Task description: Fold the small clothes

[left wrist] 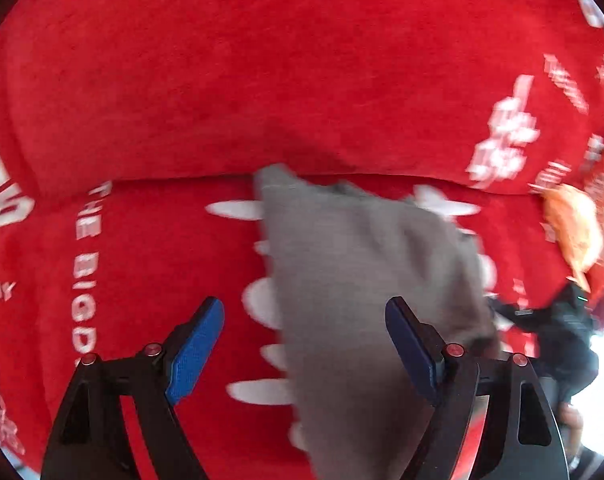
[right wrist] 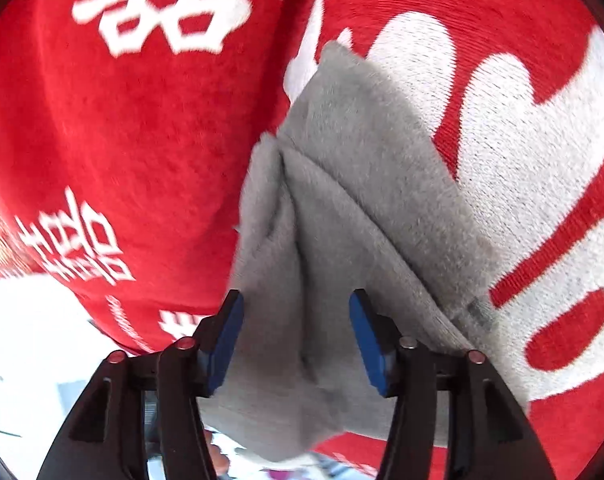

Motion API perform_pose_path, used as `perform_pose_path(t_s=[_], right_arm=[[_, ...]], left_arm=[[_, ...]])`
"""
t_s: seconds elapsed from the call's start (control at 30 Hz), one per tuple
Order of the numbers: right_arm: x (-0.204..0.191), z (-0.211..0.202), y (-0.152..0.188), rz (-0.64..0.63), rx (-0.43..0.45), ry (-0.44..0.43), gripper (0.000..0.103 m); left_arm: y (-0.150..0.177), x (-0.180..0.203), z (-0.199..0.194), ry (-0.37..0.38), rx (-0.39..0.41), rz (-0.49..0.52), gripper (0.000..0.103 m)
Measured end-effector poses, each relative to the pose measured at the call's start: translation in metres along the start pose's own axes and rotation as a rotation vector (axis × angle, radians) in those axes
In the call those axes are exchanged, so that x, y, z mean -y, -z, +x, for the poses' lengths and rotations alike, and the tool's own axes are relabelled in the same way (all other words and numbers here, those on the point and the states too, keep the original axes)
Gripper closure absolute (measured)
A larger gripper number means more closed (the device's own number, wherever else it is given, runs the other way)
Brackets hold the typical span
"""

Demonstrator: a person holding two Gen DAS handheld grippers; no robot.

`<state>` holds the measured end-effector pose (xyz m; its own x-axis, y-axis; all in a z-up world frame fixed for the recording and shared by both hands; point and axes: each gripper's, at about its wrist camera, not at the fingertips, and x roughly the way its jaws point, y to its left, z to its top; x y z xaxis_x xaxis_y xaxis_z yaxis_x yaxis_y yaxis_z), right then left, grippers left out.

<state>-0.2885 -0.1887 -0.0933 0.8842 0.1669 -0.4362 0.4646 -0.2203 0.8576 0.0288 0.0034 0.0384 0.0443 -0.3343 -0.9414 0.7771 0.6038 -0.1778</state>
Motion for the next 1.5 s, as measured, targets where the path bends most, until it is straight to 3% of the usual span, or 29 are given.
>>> perform_pose_path(t_s=[0.17, 0.3, 0.53, 0.57, 0.6, 0.63, 0.7, 0.8, 0.87, 0.97, 1.13, 1.2, 1.27, 1.3, 1.37, 1.43, 1.47, 1.5], right_arm=[[-0.008, 0.015, -0.002, -0.012, -0.051, -0.027, 0.034], [-0.033, 0.040, -0.006, -0.121, -0.129, 0.065, 0.033], [-0.061, 0.076, -0.008, -0.255, -0.211, 0.203, 0.032], [-0.061, 0.079, -0.009, -0.278, -0.219, 0.234, 0.042], [-0.066, 0.085, -0.007, -0.316, -0.228, 0.273, 0.082], [-0.072, 0.090, -0.004, -0.352, -0.235, 0.308, 0.089], [-0.091, 0.087, 0.006, -0.455, -0.217, 0.316, 0.089], [-0.120, 0.065, 0.016, -0.525, -0.167, 0.197, 0.089], [-0.125, 0.043, 0.016, -0.557, -0.133, 0.173, 0.089], [-0.118, 0.020, 0.007, -0.568, -0.090, 0.215, 0.089], [-0.063, 0.007, -0.023, -0.448, -0.047, 0.333, 0.088], [-0.034, 0.008, -0.035, -0.368, -0.061, 0.384, 0.072], [-0.024, 0.001, -0.039, -0.315, -0.043, 0.342, 0.069], [-0.025, -0.002, -0.038, -0.313, -0.029, 0.355, 0.060], [-0.034, -0.005, -0.036, -0.350, 0.002, 0.403, 0.058], [-0.046, -0.012, -0.039, -0.389, 0.038, 0.427, 0.059], [-0.052, -0.012, -0.039, -0.394, 0.050, 0.425, 0.064], [-0.057, -0.015, -0.044, -0.395, 0.072, 0.422, 0.090]], left_arm=[[0.008, -0.022, 0.021, -0.075, -0.044, -0.048, 0.019], [0.024, -0.030, 0.040, -0.083, -0.109, -0.067, 0.019], [0.036, -0.035, 0.050, -0.085, -0.127, -0.058, 0.019], [0.036, -0.035, 0.052, -0.085, -0.132, -0.058, 0.019], [0.036, -0.036, 0.053, -0.089, -0.136, -0.056, 0.019], [0.036, -0.035, 0.053, -0.096, -0.135, -0.054, 0.019], [0.034, -0.034, 0.050, -0.109, -0.129, -0.045, 0.019], [0.034, -0.027, 0.036, -0.089, -0.104, -0.027, 0.019], [0.033, -0.018, 0.029, -0.083, -0.085, -0.004, 0.019], [0.030, 0.002, 0.026, -0.074, -0.063, 0.059, 0.019], [0.032, 0.030, 0.056, -0.058, -0.099, 0.103, 0.019], [0.034, 0.034, 0.062, -0.060, -0.100, 0.096, 0.010], [0.035, 0.033, 0.062, -0.073, -0.095, 0.088, 0.010], [0.035, 0.031, 0.060, -0.073, -0.097, 0.084, 0.010], [0.033, 0.027, 0.052, -0.096, -0.081, 0.078, 0.010], [0.026, 0.024, 0.047, -0.130, -0.047, 0.084, 0.010], [0.021, 0.024, 0.046, -0.139, -0.039, 0.084, 0.010], [0.016, 0.023, 0.047, -0.145, -0.035, 0.079, 0.010]])
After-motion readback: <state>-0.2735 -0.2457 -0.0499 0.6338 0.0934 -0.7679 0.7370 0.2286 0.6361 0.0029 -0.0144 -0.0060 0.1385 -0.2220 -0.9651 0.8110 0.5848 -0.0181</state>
